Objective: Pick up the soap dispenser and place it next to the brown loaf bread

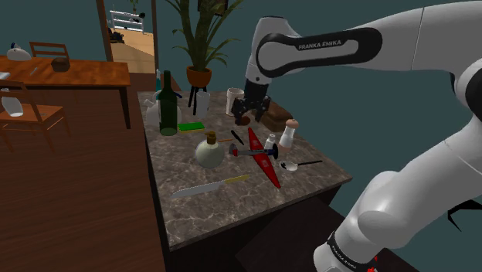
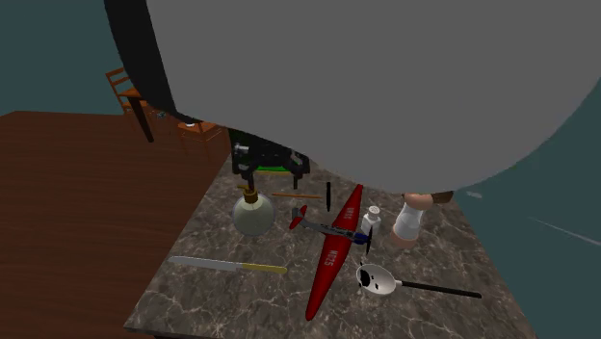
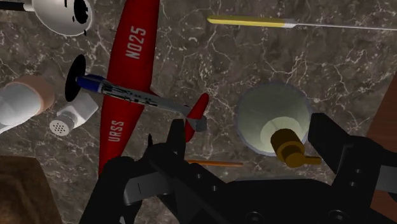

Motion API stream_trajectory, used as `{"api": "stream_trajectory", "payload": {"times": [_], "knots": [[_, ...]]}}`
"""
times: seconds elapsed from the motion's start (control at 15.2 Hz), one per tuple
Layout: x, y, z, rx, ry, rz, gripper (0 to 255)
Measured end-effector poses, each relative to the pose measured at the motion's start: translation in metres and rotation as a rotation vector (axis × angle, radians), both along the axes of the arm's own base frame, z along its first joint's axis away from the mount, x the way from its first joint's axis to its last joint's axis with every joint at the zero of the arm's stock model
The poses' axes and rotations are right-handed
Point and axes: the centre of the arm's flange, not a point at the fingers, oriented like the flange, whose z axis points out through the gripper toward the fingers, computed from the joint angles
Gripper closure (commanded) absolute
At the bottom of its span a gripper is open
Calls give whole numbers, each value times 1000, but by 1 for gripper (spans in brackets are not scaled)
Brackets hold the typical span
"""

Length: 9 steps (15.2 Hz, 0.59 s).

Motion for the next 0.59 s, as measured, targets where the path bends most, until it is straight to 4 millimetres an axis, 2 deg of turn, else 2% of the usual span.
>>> {"api": "stream_trajectory", "payload": {"times": [0.59], "knots": [[87, 42, -61, 31, 15, -9, 0]]}}
